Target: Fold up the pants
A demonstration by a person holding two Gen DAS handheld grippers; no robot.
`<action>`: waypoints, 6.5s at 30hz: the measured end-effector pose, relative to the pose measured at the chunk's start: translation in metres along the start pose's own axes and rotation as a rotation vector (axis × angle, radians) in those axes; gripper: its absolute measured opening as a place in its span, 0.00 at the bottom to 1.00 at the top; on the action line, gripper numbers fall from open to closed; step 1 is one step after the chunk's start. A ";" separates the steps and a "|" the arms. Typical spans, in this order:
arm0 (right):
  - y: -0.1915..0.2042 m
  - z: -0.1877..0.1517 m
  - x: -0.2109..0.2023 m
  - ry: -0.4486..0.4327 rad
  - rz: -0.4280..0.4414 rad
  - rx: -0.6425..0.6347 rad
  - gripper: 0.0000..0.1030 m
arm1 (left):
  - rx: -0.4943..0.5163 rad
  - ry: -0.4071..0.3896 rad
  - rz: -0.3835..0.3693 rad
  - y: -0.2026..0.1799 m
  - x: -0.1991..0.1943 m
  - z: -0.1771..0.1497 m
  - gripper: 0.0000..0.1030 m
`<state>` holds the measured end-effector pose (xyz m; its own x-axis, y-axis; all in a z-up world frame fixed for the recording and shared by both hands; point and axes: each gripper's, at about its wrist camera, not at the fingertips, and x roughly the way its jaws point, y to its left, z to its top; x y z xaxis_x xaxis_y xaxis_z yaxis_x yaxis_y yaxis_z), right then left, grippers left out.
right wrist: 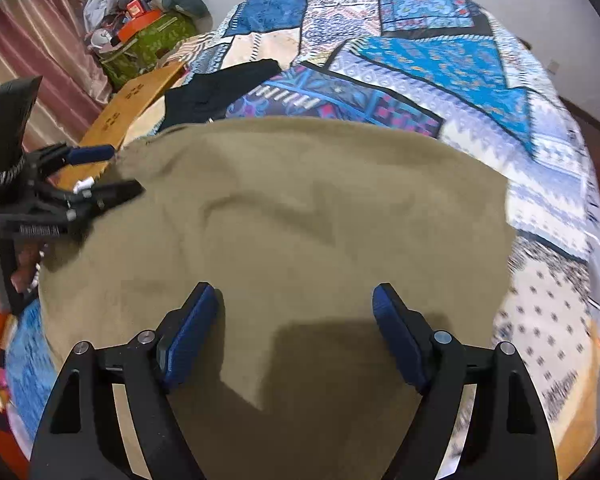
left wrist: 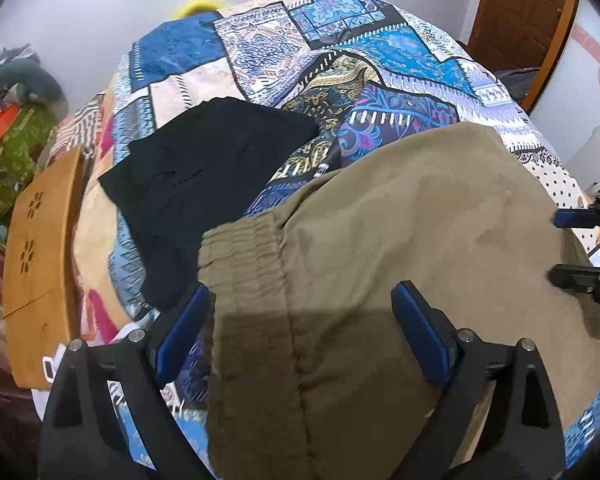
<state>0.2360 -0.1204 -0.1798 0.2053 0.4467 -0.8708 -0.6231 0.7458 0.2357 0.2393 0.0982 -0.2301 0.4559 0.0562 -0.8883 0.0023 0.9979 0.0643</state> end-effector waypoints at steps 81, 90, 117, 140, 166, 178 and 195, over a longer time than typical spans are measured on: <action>0.043 -0.072 -0.032 -0.166 0.017 0.058 0.78 | -0.034 -0.384 0.399 -0.005 -0.127 -0.069 0.31; 0.040 -0.082 -0.036 -0.192 0.023 0.085 0.81 | 0.110 -0.478 0.334 -0.051 -0.160 -0.055 0.27; 0.036 -0.087 -0.039 -0.234 0.055 0.128 0.81 | 0.188 -0.178 -0.310 -0.146 -0.124 -0.004 0.74; -0.013 -0.117 -0.082 -0.301 -0.060 0.300 0.81 | 0.048 -0.015 -0.035 -0.044 0.032 0.111 0.89; 0.009 -0.099 -0.098 -0.367 -0.034 0.249 0.81 | 0.102 0.028 0.125 0.003 0.000 -0.027 0.91; 0.013 -0.085 -0.060 -0.278 -0.043 0.226 0.64 | 0.081 -0.029 0.059 0.000 -0.038 -0.073 0.70; 0.005 -0.079 -0.074 -0.285 -0.013 0.212 0.49 | -0.030 -0.138 0.043 0.038 -0.082 -0.058 0.66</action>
<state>0.1584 -0.1889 -0.1481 0.4329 0.5344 -0.7260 -0.4546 0.8248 0.3362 0.1508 0.1335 -0.1814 0.5730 0.0965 -0.8139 -0.0461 0.9953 0.0855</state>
